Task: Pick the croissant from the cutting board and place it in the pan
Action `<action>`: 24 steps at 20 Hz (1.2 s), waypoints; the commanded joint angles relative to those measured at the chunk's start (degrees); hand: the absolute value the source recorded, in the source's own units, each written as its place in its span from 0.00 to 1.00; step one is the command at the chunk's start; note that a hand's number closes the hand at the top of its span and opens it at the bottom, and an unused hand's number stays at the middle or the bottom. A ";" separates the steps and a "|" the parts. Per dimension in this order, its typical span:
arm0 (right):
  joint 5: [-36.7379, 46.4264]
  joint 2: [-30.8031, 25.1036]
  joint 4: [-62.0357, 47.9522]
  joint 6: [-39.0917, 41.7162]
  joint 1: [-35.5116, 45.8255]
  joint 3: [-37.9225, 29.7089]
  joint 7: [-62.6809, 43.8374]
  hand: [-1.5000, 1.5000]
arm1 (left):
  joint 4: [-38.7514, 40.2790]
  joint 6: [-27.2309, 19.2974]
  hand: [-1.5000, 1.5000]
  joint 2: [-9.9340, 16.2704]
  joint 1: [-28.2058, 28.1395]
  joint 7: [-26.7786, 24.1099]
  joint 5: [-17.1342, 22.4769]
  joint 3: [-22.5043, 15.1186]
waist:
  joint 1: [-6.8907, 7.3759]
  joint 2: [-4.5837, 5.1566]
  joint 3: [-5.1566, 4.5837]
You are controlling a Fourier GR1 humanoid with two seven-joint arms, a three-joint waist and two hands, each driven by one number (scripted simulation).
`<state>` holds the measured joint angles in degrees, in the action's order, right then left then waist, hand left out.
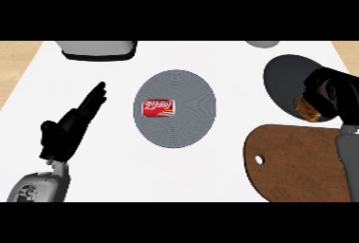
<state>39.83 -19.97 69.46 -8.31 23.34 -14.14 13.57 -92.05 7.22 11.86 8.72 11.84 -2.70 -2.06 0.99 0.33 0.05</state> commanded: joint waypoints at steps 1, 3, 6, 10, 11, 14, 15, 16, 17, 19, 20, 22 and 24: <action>-1.77 -3.46 -16.02 -3.96 6.07 -4.11 10.01 1.00 | -0.64 0.32 0.50 -0.18 1.00 1.89 -0.37 0.11 | -0.06 -0.04 0.02; -0.68 -4.12 -24.23 -6.25 10.71 -4.57 11.85 1.00 | 1.17 -2.23 0.50 -3.00 1.18 0.91 -2.41 -1.51 | 0.14 0.09 0.02; -0.76 -3.52 -34.52 -11.33 14.46 -5.96 17.63 1.00 | 3.93 1.03 0.50 -0.57 0.62 -3.76 -0.60 0.92 | 0.60 0.32 0.04; -1.04 -7.35 -45.20 -12.81 20.20 -8.44 21.67 1.00 | -2.29 -0.42 0.50 -2.61 0.69 3.48 -1.56 -1.79 | 1.19 0.43 0.11; -0.24 -6.98 -46.99 -12.96 22.64 -7.62 21.06 1.00 | -1.67 -0.13 0.50 -2.08 -1.02 0.36 -1.07 -0.43 | 1.16 0.37 0.07; -0.31 -8.98 -51.31 -14.40 24.02 -9.10 22.95 1.00 | 0.26 -1.69 0.50 -4.37 -1.11 -1.36 -4.30 -3.75 | 1.91 0.83 0.15; -0.66 -8.06 -52.22 -16.68 22.23 -9.63 25.63 1.00 | -0.77 -0.26 0.50 -2.80 2.56 2.48 -2.64 -2.18 | 1.87 0.90 0.19; -0.75 -9.86 -53.49 -14.65 25.29 -9.94 24.27 1.00 | 0.30 -0.47 0.50 -3.21 0.70 -0.15 -3.10 -2.50 | 2.33 1.04 0.18; 2.40 -11.01 -55.71 -13.44 23.82 -8.23 9.88 1.00 | -0.31 -0.55 0.50 -3.11 1.79 1.29 -2.98 -2.53 | 2.59 1.22 0.08; 5.41 -11.71 -58.65 -9.36 25.31 -5.09 8.17 0.00 | 3.79 -0.13 0.50 -3.32 2.47 -1.98 -3.57 -2.72 | 2.86 1.76 0.06; 5.20 -11.52 -59.55 -9.08 25.96 -5.31 8.69 0.00 | 0.46 1.22 0.50 -2.25 1.65 0.02 -2.03 -2.16 | 3.75 1.51 0.18; 3.58 -13.04 -60.68 -4.13 27.75 -6.58 9.76 0.00 | -0.49 -0.32 0.50 -3.41 1.93 0.01 -2.47 -2.23 | 3.93 1.54 0.26; 2.55 -10.99 -60.99 -5.75 27.40 -7.62 11.15 0.00 | -0.59 1.41 0.50 -2.39 4.25 1.35 -1.34 -1.72 | 4.17 1.85 0.35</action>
<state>42.53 -31.18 11.22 -15.92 49.52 -21.35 25.41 -91.71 7.48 8.93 11.05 11.90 -5.04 -4.18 4.41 1.74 0.16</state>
